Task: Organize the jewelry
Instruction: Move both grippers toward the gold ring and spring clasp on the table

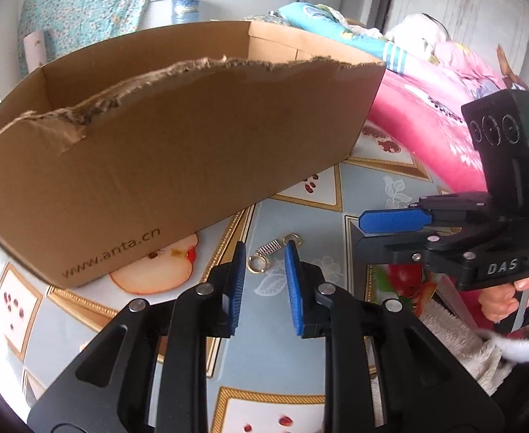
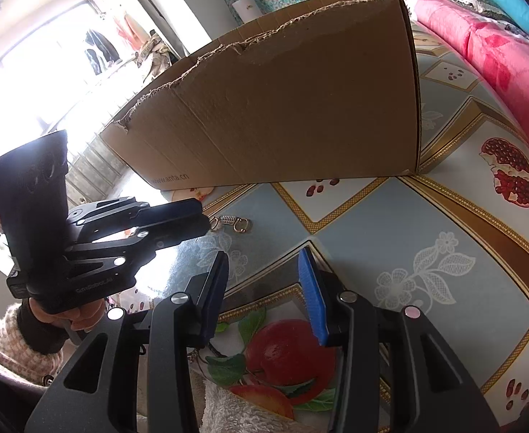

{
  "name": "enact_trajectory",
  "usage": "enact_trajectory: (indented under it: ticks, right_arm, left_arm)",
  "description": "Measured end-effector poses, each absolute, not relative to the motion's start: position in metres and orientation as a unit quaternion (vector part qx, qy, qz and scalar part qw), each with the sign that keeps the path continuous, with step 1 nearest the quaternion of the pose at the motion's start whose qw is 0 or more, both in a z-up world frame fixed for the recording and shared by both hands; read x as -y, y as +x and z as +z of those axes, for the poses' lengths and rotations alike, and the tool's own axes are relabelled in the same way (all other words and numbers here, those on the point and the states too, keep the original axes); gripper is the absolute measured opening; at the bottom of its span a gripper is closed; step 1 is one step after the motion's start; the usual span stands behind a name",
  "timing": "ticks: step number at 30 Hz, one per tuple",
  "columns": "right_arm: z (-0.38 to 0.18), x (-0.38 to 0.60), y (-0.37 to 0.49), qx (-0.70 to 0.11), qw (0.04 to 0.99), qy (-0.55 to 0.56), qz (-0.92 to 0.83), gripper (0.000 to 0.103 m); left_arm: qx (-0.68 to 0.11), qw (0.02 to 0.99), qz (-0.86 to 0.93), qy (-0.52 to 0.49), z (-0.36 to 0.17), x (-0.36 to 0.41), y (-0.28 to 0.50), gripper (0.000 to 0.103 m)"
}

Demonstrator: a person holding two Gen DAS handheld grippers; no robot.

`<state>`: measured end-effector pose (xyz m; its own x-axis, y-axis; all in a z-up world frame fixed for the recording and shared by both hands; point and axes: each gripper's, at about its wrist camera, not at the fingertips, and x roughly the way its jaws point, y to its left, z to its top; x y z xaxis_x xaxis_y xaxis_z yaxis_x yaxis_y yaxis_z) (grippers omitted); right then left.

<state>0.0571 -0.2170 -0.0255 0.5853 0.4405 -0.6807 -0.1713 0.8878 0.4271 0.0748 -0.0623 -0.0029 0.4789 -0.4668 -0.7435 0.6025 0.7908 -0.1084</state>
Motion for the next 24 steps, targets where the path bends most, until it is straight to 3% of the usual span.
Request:
enact_trajectory:
  ticks: [17, 24]
  right_arm:
    - [-0.025, 0.215, 0.057, -0.422, 0.876, 0.157, 0.173, 0.04]
    - [-0.025, 0.215, 0.057, -0.422, 0.876, 0.155, 0.173, 0.04]
  left_arm:
    - [-0.445, 0.815, -0.371, 0.009, -0.012, 0.052, 0.072, 0.021]
    - [-0.426, 0.832, -0.349, 0.062, -0.008, 0.057, 0.061, 0.021]
